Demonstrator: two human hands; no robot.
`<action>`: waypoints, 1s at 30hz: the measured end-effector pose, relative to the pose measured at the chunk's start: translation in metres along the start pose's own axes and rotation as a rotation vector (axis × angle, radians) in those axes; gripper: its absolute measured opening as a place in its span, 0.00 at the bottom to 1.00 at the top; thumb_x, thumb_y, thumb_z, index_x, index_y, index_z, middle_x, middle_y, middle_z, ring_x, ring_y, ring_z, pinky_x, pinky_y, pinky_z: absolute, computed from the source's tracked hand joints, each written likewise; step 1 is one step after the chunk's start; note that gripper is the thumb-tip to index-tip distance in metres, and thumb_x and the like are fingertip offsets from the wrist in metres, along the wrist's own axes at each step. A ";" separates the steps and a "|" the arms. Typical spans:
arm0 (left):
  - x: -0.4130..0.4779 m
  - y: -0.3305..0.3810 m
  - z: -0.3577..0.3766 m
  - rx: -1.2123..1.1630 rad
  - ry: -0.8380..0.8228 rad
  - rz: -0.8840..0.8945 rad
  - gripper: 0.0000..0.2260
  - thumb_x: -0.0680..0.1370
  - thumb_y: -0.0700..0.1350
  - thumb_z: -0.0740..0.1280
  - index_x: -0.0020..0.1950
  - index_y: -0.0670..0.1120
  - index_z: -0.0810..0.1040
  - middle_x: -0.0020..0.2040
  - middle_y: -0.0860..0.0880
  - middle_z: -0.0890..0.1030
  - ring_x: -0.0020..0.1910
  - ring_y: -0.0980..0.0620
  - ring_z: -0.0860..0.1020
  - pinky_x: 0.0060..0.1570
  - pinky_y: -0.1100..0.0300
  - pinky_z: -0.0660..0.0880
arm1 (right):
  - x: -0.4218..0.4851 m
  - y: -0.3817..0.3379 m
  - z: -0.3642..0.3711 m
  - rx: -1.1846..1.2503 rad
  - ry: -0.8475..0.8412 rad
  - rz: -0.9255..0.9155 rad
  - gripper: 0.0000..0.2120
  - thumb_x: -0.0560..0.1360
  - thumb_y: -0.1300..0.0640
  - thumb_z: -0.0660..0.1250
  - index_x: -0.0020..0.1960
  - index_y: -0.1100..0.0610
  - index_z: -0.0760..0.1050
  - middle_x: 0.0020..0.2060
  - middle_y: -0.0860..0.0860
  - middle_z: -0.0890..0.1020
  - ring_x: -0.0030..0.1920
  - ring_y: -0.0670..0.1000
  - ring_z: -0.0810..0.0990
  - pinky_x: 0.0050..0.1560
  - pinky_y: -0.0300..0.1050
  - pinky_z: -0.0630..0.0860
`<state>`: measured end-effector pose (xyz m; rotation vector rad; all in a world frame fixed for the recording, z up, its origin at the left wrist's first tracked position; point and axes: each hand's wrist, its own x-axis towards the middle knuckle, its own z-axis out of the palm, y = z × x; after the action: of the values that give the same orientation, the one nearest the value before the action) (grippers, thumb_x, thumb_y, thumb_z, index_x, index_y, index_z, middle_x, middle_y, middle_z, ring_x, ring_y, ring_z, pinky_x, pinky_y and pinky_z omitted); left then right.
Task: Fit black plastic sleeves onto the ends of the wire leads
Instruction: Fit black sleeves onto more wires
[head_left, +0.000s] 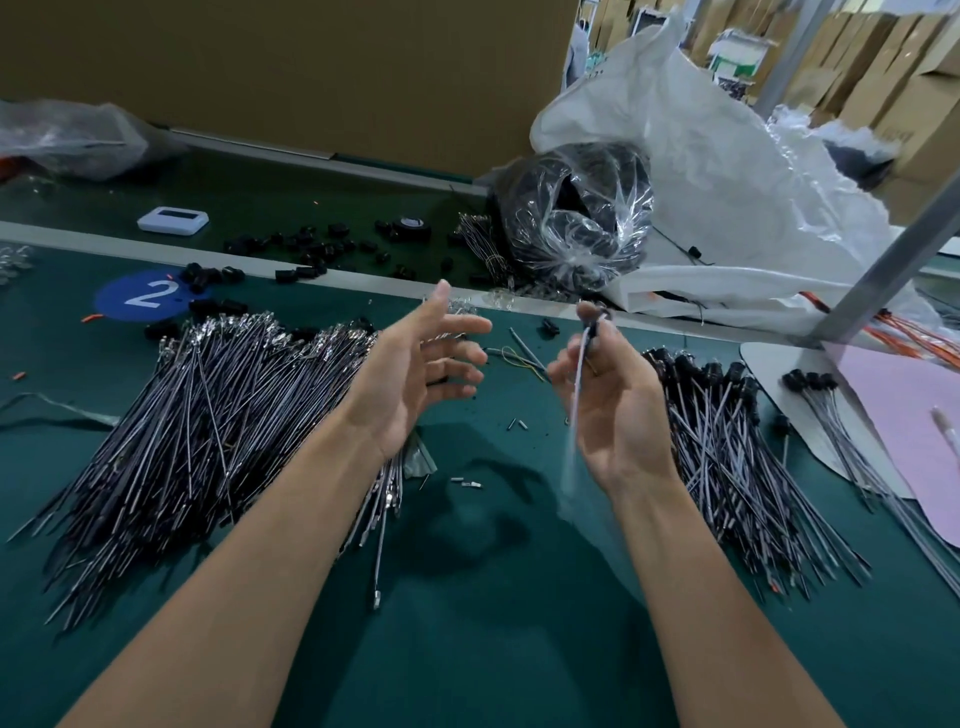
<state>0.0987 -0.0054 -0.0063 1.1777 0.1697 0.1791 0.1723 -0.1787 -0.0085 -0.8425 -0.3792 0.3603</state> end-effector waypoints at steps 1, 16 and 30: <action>0.001 -0.001 0.002 0.056 0.004 0.038 0.24 0.73 0.63 0.64 0.52 0.45 0.83 0.40 0.49 0.82 0.37 0.52 0.79 0.41 0.59 0.78 | 0.000 0.002 0.001 -0.104 -0.027 0.007 0.14 0.73 0.56 0.67 0.57 0.60 0.76 0.34 0.50 0.80 0.35 0.47 0.78 0.42 0.39 0.78; 0.005 -0.008 0.010 0.015 0.104 0.216 0.16 0.61 0.45 0.77 0.48 0.44 0.85 0.45 0.44 0.86 0.47 0.50 0.84 0.47 0.64 0.79 | -0.004 0.016 0.007 -0.725 -0.105 0.100 0.05 0.73 0.65 0.71 0.48 0.59 0.80 0.33 0.53 0.85 0.31 0.49 0.82 0.38 0.38 0.79; -0.002 -0.011 0.022 0.099 0.096 0.310 0.10 0.64 0.46 0.77 0.44 0.47 0.86 0.44 0.46 0.86 0.44 0.52 0.84 0.47 0.62 0.80 | -0.007 0.018 0.012 -0.685 -0.088 -0.023 0.05 0.74 0.67 0.69 0.43 0.61 0.82 0.30 0.52 0.84 0.30 0.46 0.81 0.35 0.36 0.78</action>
<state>0.1020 -0.0301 -0.0084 1.2907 0.0803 0.5053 0.1573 -0.1633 -0.0159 -1.4917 -0.6080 0.2443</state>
